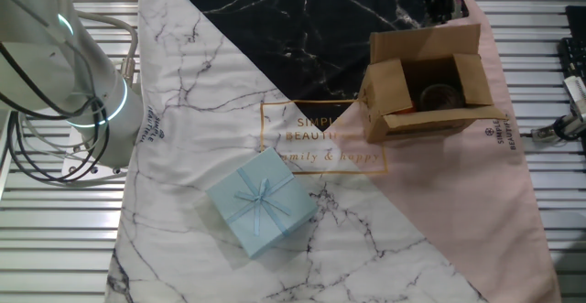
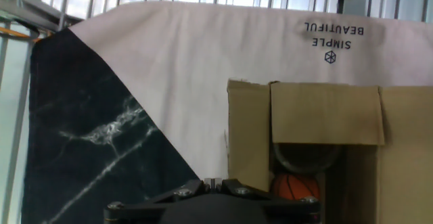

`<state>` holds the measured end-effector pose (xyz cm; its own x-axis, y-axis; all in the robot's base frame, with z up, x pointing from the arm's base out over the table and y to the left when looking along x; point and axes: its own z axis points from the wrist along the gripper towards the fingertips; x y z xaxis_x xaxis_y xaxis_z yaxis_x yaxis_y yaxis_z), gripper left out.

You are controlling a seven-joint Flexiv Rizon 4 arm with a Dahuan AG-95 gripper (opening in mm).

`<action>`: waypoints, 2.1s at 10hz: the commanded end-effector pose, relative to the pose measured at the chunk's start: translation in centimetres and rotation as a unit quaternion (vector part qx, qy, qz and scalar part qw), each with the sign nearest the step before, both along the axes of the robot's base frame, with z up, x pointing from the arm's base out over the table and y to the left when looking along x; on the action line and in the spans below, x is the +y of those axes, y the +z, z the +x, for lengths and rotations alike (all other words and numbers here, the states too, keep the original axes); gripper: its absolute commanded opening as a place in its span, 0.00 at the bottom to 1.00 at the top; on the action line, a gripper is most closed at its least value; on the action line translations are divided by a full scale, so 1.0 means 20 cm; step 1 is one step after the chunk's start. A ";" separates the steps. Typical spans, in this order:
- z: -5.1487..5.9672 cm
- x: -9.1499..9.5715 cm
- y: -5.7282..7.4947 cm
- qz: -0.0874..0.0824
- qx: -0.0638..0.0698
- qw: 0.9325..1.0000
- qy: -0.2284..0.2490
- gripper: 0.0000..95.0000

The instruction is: Cover the box

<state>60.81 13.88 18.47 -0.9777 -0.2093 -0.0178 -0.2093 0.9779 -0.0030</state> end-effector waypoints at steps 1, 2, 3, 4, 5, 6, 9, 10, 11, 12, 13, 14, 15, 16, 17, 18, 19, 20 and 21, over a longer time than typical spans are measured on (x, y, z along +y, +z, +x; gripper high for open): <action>-0.01 -0.01 0.01 -0.002 -0.001 1.000 0.002 0.00; -0.01 -0.02 0.01 -0.002 0.000 1.000 0.003 0.00; -0.01 -0.04 0.01 -0.001 0.000 1.000 0.006 0.00; -0.02 -0.05 0.01 -0.001 0.000 1.000 0.008 0.00; -0.02 -0.06 0.02 0.000 0.000 1.000 0.010 0.00; -0.02 -0.07 0.02 0.001 0.000 1.000 0.011 0.00; -0.03 -0.09 0.03 0.003 0.000 1.000 0.012 0.00; -0.03 -0.09 0.04 0.004 0.000 1.000 0.012 0.00; -0.03 -0.11 0.04 0.006 0.000 1.000 0.014 0.00; -0.03 -0.11 0.04 0.007 0.000 1.000 0.015 0.00; -0.04 -0.12 0.04 0.007 0.000 1.000 0.016 0.00; -0.04 -0.13 0.04 0.007 0.001 1.000 0.017 0.00; -0.04 -0.14 0.05 0.008 0.001 1.000 0.018 0.00; -0.05 -0.14 0.05 0.007 0.002 1.000 0.019 0.00; -0.05 -0.15 0.05 0.007 0.002 1.000 0.021 0.00; -0.05 -0.17 0.05 0.008 0.002 1.000 0.024 0.00; -0.05 -0.18 0.05 0.010 0.002 1.000 0.024 0.00; -0.06 -0.20 0.05 0.012 0.001 1.000 0.027 0.00; -0.06 -0.22 0.06 0.015 0.001 0.999 0.030 0.00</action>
<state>59.58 9.31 19.59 -0.9630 -0.2684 -0.0242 -0.2690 0.9627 0.0278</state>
